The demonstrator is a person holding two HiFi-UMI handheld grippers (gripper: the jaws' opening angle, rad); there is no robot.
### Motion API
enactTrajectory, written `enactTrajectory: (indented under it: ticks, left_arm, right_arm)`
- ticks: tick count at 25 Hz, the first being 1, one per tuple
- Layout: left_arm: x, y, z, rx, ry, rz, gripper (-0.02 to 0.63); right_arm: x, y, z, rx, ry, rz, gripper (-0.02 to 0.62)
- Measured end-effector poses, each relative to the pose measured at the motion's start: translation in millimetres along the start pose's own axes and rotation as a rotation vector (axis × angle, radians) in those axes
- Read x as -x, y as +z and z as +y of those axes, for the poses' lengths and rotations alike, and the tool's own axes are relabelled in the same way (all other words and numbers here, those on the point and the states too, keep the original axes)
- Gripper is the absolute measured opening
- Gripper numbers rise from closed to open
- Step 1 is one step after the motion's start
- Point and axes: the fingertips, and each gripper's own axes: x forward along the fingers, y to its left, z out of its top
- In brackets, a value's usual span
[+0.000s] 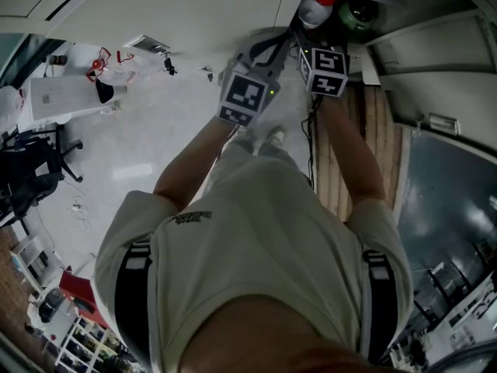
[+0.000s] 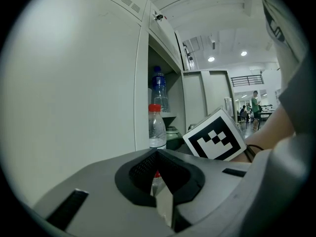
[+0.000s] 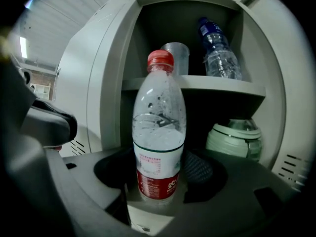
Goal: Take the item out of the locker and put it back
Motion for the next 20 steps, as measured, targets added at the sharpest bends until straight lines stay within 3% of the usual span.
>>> enactTrajectory:
  ticks: [8, 12, 20]
  left_arm:
    - [6, 6, -1, -0.015, 0.002, -0.007, 0.012]
    - [13, 21, -4, 0.001, 0.01, -0.019, 0.012]
    - [34, 76, -7, -0.055, 0.0, -0.092, 0.012]
  right_arm:
    - [19, 20, -1, 0.006, 0.006, -0.048, 0.299]
    - [42, 47, -1, 0.012, 0.009, -0.1, 0.299]
    - [107, 118, -3, 0.044, 0.025, -0.223, 0.299]
